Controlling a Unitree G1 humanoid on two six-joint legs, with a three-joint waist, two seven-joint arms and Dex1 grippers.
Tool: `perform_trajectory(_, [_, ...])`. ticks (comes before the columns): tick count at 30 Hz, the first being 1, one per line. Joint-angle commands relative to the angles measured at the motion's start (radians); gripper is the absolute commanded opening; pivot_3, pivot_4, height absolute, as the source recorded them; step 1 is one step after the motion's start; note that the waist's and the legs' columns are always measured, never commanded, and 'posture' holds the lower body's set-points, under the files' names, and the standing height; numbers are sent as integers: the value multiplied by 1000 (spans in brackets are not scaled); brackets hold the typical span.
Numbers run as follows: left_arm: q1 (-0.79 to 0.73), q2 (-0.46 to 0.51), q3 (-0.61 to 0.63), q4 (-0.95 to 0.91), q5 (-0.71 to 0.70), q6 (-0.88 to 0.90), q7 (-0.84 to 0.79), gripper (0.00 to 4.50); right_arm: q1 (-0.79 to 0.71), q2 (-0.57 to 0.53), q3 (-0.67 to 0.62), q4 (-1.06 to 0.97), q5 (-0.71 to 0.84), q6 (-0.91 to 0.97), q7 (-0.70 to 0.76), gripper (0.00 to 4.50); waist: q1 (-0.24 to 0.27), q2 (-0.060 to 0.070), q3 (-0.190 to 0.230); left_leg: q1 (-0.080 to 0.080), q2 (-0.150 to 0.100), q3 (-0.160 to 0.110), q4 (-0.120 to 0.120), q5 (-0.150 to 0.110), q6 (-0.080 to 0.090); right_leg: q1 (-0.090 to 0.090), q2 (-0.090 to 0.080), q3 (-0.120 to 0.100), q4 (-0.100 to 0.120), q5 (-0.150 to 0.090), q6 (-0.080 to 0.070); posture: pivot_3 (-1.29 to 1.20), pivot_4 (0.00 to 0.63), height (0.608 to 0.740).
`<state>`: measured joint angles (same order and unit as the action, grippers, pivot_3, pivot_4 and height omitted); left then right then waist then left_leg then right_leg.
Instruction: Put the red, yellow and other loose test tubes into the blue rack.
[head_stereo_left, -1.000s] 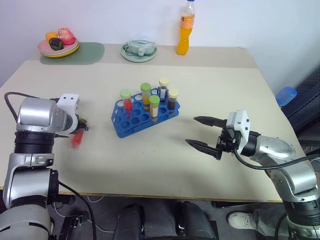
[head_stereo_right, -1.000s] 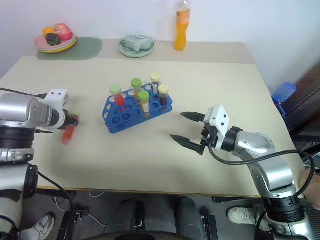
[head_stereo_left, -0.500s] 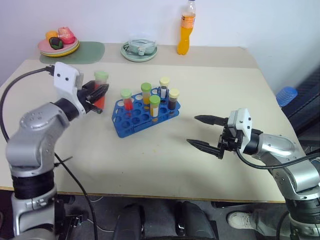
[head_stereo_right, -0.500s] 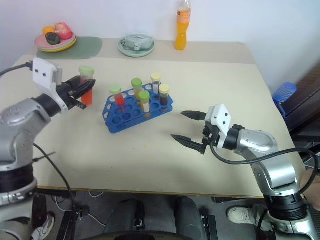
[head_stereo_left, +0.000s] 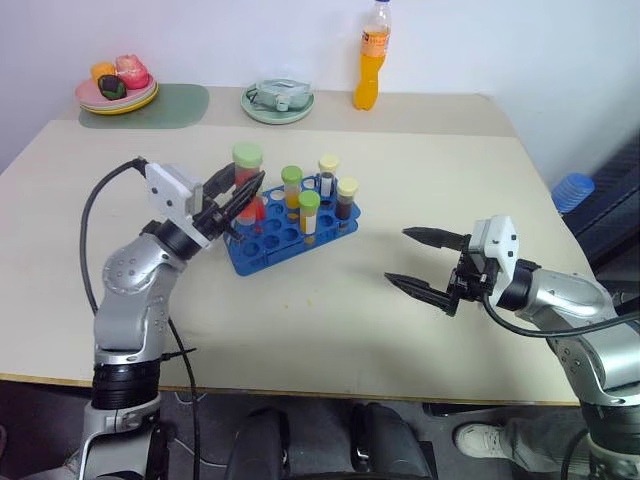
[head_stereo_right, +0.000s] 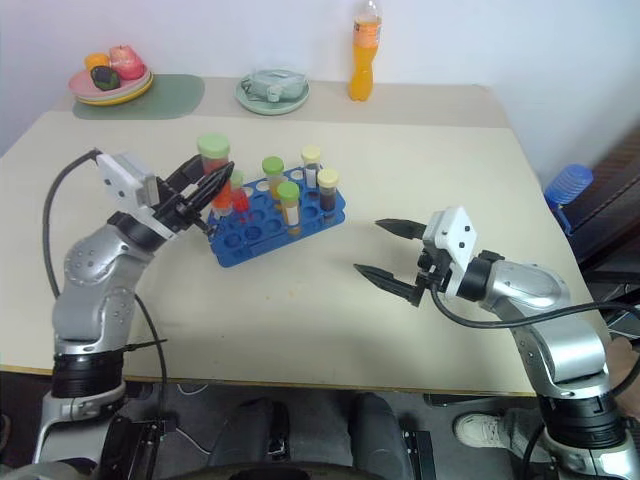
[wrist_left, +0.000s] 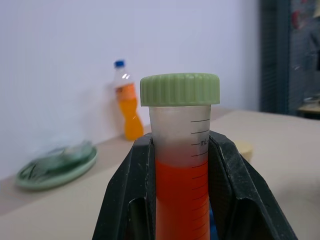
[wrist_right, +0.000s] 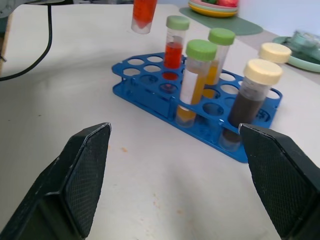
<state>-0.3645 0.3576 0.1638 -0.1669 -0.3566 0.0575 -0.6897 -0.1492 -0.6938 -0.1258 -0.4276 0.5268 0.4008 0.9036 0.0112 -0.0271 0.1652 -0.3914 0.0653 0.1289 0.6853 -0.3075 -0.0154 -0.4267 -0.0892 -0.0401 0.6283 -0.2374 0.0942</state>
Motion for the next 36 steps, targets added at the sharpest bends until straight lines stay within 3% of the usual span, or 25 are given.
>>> perform_trajectory(1, [-1,-16,-32,57,39,-141,-22,806,8,-15,-33,-53,15,-2,-13,4198,1,0,0,0,0,0,0,0,0,0,0,0,0,0,0,0,150,740])
perform_trajectory(14, [3,-108,-122,296,132,-384,3,806,29,-30,-56,-72,24,8,-27,4198,0,0,0,0,0,0,0,-2,3,0,0,0,0,0,0,0,150,740])
perform_trajectory(26, [29,-106,-129,419,111,-462,-44,806,49,-42,-73,-89,36,18,-40,4198,0,1,-1,0,0,0,0,-3,5,0,0,0,0,0,0,0,150,740])
perform_trajectory(36, [53,-97,-145,389,81,-453,-78,806,48,-44,-72,-94,40,21,-51,4198,-1,2,-2,0,0,0,0,-3,6,0,0,0,0,0,0,0,150,740])
